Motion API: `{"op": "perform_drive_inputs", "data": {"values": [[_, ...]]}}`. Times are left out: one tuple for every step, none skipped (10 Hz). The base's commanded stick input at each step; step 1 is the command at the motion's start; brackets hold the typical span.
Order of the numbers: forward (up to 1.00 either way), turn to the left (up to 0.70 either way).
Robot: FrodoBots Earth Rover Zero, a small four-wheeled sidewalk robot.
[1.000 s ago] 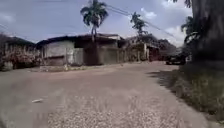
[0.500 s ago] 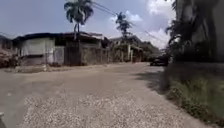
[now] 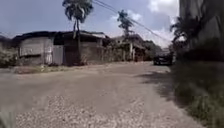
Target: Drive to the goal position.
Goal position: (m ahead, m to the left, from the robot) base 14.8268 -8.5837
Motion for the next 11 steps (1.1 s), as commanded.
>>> {"op": "perform_drive_inputs", "data": {"values": [[1.0,-0.4],[1.0,-0.4],[1.0,-0.25],[1.0,0.01],[1.0,0.02],[1.0,0.0],[1.0,0.01],[1.0,0.02],[1.0,0.0],[1.0,0.0],[1.0,0.0]]}}
